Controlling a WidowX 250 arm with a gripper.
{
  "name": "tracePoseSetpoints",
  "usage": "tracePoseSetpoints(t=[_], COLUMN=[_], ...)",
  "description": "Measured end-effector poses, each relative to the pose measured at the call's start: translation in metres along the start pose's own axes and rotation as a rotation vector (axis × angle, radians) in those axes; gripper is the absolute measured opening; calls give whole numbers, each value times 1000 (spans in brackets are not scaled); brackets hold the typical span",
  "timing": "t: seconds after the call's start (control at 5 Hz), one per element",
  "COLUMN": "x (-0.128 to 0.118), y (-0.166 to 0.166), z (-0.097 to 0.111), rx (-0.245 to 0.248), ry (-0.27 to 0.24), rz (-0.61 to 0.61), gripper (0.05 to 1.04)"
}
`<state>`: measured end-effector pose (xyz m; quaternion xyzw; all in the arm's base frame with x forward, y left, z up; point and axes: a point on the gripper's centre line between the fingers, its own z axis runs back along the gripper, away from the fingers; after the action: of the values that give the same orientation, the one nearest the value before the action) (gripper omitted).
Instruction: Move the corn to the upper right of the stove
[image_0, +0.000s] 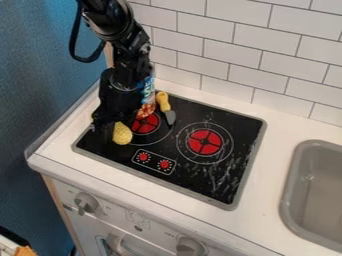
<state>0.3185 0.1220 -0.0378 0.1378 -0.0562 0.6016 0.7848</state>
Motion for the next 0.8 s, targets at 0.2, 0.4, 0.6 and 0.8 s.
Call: tracePoseSetpoints(t=[0.2, 0.4, 0.6, 0.8], x=[-2, -7, 4, -15], y=[3, 9, 13, 2], z=[0, 12, 62, 103], rx=[14, -7, -85, -144], ry=[3, -9, -59, -89], rz=[6, 10, 58, -32], gripper=[634, 634, 633, 633])
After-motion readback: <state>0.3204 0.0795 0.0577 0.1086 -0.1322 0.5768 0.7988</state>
